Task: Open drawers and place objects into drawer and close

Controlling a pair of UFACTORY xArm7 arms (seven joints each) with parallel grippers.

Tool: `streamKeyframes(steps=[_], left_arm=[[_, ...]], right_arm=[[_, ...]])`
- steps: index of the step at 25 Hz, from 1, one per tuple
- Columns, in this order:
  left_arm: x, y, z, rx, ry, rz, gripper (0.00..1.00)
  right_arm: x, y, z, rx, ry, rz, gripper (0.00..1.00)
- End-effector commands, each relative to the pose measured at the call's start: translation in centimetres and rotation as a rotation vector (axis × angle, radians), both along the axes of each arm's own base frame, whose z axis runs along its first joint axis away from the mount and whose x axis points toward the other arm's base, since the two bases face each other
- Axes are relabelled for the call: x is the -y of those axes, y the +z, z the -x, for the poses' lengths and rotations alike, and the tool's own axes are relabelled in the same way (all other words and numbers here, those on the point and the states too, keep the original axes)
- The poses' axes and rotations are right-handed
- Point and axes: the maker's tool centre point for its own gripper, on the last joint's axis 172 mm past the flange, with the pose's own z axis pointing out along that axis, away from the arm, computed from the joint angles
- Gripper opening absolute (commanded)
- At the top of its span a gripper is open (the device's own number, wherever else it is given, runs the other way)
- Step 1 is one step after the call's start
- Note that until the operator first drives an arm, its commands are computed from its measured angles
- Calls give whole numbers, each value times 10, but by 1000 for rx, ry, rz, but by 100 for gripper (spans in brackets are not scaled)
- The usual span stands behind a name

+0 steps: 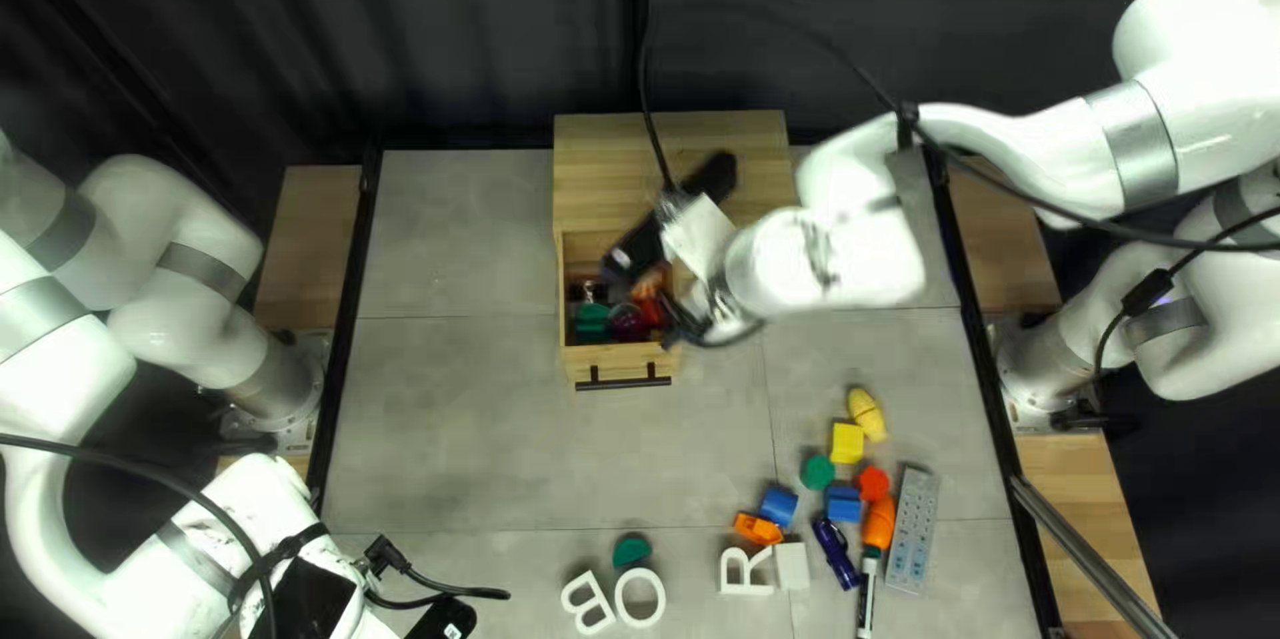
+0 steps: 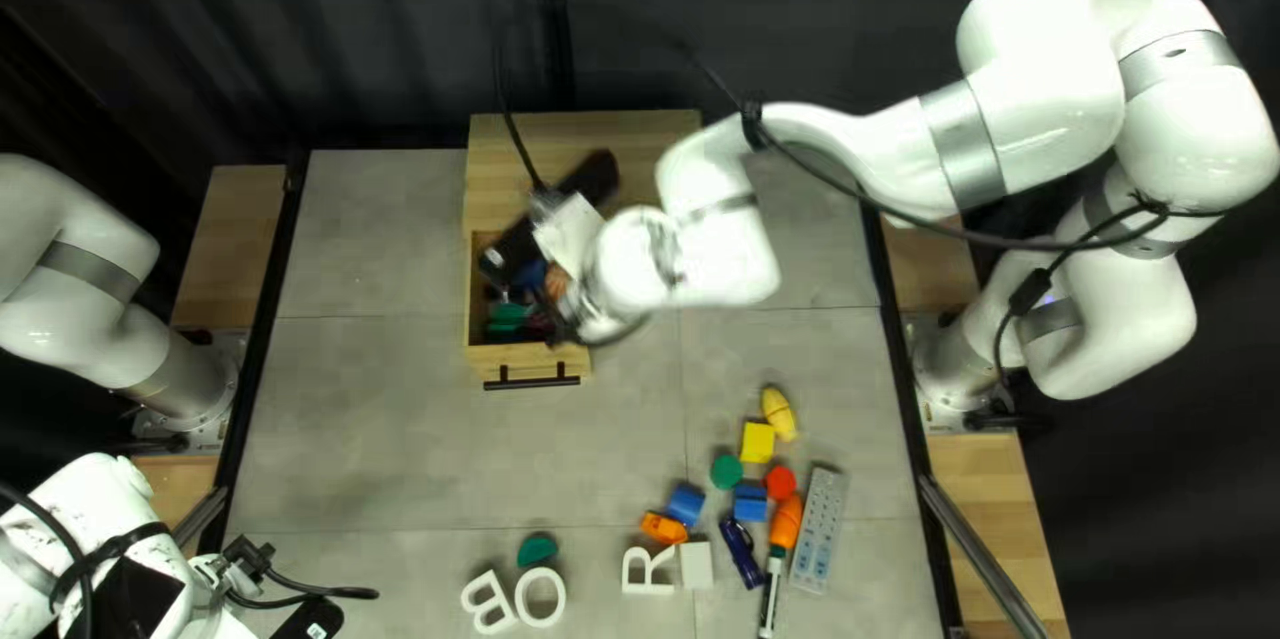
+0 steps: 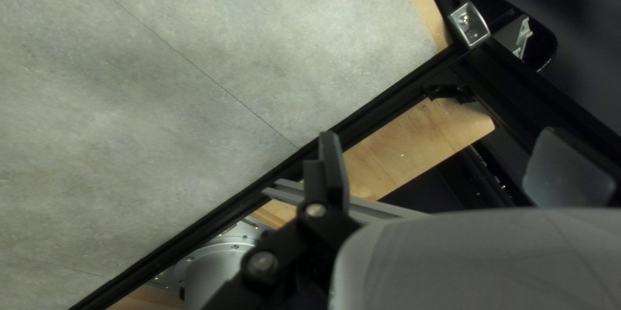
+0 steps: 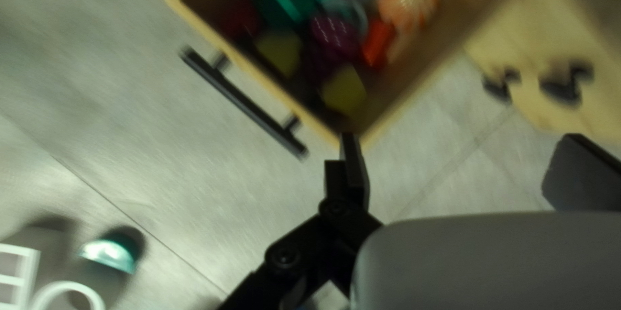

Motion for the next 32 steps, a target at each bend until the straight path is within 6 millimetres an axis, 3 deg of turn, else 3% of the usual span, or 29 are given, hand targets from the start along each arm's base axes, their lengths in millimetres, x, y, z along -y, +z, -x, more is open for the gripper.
streamKeyframes(steps=[1,8,13,23,32], left_arm=[[0,0,0,0,0,0,100],[0,0,0,0,0,0,100],[0,0,0,0,0,0,100],[0,0,0,0,0,0,100],[0,0,0,0,0,0,100]], right_arm=[[-35,-29,65,-108,153,-49,100],[-28,-50,114,-196,54,-37,100],[-12,-60,134,-209,-64,-14,100],[4,-75,143,-96,-466,-29,100],[1,-85,130,-9,-563,-55,100]])
